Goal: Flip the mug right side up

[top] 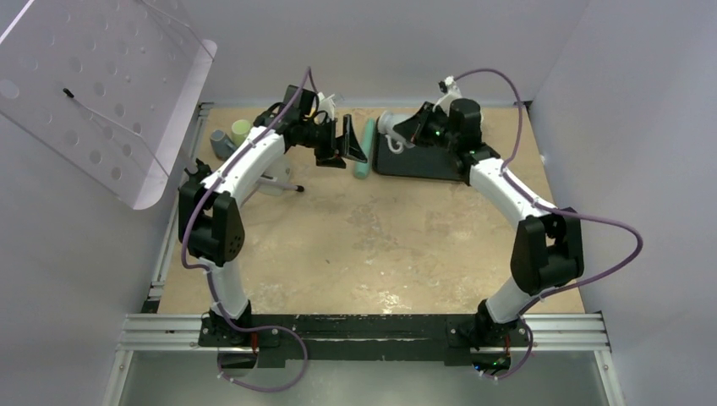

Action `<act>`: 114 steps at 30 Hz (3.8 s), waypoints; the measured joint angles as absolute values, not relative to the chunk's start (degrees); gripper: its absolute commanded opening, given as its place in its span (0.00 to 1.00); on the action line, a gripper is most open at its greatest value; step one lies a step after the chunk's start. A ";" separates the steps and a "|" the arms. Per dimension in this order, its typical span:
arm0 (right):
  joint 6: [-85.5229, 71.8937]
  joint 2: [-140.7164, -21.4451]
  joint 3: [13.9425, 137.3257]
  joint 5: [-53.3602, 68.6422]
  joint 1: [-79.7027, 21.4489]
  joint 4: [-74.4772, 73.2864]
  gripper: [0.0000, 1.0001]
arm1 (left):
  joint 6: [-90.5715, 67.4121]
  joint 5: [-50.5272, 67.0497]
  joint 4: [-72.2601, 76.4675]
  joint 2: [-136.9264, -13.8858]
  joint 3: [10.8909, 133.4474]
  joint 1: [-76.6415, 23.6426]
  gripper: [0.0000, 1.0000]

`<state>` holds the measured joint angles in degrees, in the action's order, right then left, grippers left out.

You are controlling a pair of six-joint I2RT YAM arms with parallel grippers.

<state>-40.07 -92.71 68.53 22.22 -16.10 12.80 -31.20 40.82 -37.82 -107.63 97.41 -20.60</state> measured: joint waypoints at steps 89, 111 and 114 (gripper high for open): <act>19.22 -93.45 93.21 -15.57 -7.81 -35.59 0.73 | 18.00 13.74 -30.09 -135.28 121.86 -14.90 0.00; 19.09 -87.57 84.86 -15.68 -9.80 -34.72 0.73 | 59.68 29.02 -52.82 -112.49 93.19 -15.18 1.00; 19.09 -87.55 84.58 -15.68 -9.87 -34.74 0.73 | 61.56 29.69 -55.48 -112.49 94.04 -15.31 1.00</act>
<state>19.09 -87.55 84.58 -15.68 -9.87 -34.74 61.56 29.69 -55.48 -112.49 94.04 -15.31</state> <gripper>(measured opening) 0.731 0.997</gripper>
